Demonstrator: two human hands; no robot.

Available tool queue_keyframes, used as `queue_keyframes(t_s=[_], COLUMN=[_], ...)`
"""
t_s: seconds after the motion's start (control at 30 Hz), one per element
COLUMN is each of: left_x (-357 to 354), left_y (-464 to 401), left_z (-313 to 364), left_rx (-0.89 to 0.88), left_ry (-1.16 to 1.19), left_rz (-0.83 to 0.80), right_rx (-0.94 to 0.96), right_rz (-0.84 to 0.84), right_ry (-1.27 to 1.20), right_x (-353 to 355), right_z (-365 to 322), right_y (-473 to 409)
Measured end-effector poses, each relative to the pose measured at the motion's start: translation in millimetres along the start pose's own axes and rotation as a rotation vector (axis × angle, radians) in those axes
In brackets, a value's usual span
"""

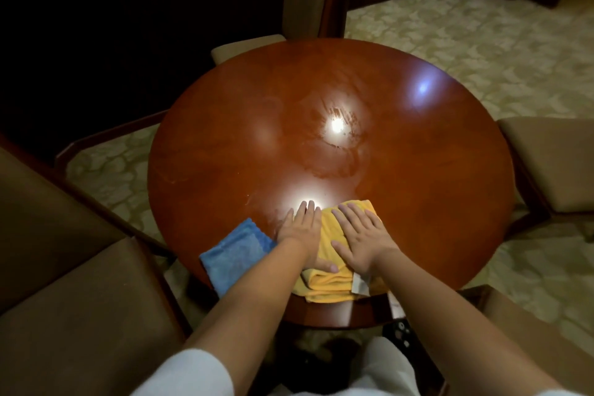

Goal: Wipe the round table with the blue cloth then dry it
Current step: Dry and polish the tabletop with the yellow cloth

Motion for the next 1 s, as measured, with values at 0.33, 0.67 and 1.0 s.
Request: queue_keyframes(t_s=[0.33, 0.67, 1.0], left_x=[9, -7, 14], left_y=[17, 4, 2], left_z=[11, 24, 30], left_rx=[0.014, -0.013, -0.029], left_ry=[-0.110, -0.067, -0.090], left_rz=[0.146, -0.005, 0.098], right_rx=[0.042, 0.015, 0.049], right_rz=[-0.035, 0.086, 0.116], right_ry=[0.024, -0.027, -0.042], right_x=[7, -7, -3], right_z=[2, 16, 24], right_y=[2, 23, 23])
Point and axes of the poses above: each hand's wrist, its own y-axis away from the middle knuckle, its own x-axis out of the back of the hand, z = x × y, the point moved 6 cm from there along -y, towards the middle knuckle, and after that the axes turned 7 degrees about -x, right-handed, at the moved point
